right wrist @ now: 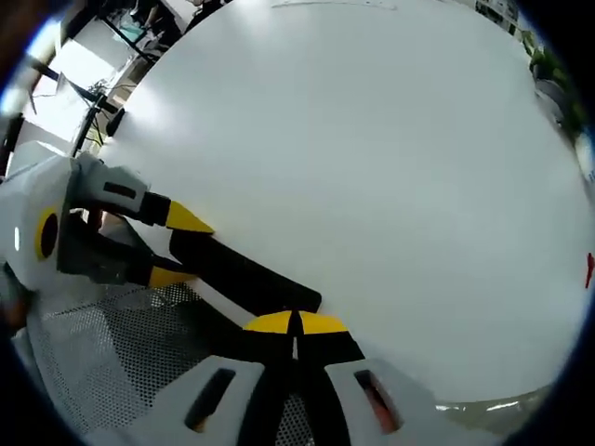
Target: Press the specified remote control buttons in sequence, fully releasing each button before pressing the next.
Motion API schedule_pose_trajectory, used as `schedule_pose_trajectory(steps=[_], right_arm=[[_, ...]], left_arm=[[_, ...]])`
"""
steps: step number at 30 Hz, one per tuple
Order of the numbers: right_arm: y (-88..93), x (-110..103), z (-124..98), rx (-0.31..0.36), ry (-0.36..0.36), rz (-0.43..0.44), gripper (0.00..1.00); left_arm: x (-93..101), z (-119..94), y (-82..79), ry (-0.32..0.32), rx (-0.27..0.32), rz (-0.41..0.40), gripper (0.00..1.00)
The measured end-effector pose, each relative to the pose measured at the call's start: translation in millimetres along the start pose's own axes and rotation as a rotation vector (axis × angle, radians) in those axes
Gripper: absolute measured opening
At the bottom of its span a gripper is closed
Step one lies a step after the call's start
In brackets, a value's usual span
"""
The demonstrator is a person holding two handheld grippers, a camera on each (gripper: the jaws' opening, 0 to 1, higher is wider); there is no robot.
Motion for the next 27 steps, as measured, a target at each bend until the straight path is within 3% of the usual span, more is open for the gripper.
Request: schedule_pose_trajectory(steps=[6, 16, 27], right_arm=[[-0.4, -0.2, 0.2, -0.024, 0.01, 0.006, 0.0], [1.2, 2.3, -0.2, 0.009, -0.04, 0.099, 0.0], [2.2, -1.3, 0.0, -0.013, -0.011, 0.069, 0.0]], left_arm=[[-0.4, 0.3, -0.4, -0.001, -0.005, -0.001, 0.25], [-0.3, 0.4, -0.6, -0.008, 0.008, -0.011, 0.25], [-0.2, 0.2, -0.2, -0.006, 0.014, -0.01, 0.25]])
Point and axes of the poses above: the point that each gripper's makers call its tool centre point, and the gripper's own axes: z roughly forward along the fingers, x roughly to its right, y roughly out of its underside, the point moved 2 cm from there along -z, roughly backward along the fingers, and after that the axes turned 3 degrees about z, right-handed, at the moved point
